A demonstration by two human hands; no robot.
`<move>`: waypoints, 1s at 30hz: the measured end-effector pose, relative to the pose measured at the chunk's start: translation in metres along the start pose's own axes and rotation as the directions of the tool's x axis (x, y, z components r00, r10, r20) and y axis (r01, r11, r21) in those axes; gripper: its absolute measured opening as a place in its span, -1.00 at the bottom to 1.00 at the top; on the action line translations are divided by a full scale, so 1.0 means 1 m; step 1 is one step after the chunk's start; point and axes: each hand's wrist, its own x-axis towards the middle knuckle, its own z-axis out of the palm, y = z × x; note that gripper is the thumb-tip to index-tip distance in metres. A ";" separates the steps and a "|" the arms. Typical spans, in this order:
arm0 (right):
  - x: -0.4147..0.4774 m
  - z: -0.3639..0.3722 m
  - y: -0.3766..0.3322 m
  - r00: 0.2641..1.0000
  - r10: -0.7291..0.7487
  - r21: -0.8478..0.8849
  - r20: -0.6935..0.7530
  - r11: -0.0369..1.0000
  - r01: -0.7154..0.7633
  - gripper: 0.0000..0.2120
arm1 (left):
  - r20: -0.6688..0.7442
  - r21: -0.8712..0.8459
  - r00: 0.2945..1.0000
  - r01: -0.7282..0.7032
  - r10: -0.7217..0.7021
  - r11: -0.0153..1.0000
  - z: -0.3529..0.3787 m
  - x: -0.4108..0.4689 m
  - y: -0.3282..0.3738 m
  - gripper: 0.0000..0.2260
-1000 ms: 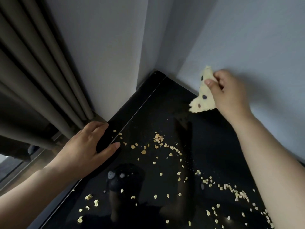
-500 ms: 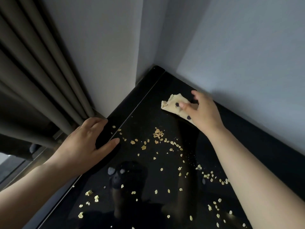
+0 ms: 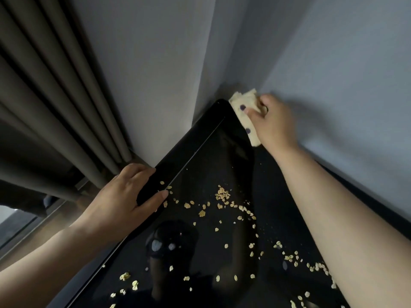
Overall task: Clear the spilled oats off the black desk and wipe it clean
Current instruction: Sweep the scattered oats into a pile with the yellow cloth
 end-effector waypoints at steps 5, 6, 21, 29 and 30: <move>0.046 0.030 -0.009 0.994 -0.094 -0.287 -0.047 0.955 0.077 -0.83 | -0.007 -0.009 1.000 -0.015 0.015 1.000 0.005 0.002 0.000 -0.25; 0.051 0.039 -0.009 0.996 -0.091 -0.321 -0.019 0.944 0.081 -0.82 | -0.014 -0.010 1.000 -0.023 0.023 1.000 0.004 0.003 -0.001 -0.25; -0.071 0.012 -0.012 0.955 -0.121 0.195 0.270 0.978 0.068 -0.95 | -0.023 -0.018 1.000 0.001 -0.001 1.000 -0.001 0.010 -0.014 -0.21; -0.008 -0.021 0.075 0.993 0.004 -0.160 -0.122 0.987 -0.024 -0.79 | -0.012 0.032 1.000 0.023 -0.022 0.999 0.007 0.006 -0.005 -0.19; -0.006 -0.017 0.082 0.995 0.025 -0.185 -0.098 0.982 -0.043 -0.77 | -0.010 0.042 1.000 0.023 -0.023 0.999 0.008 0.005 -0.004 -0.18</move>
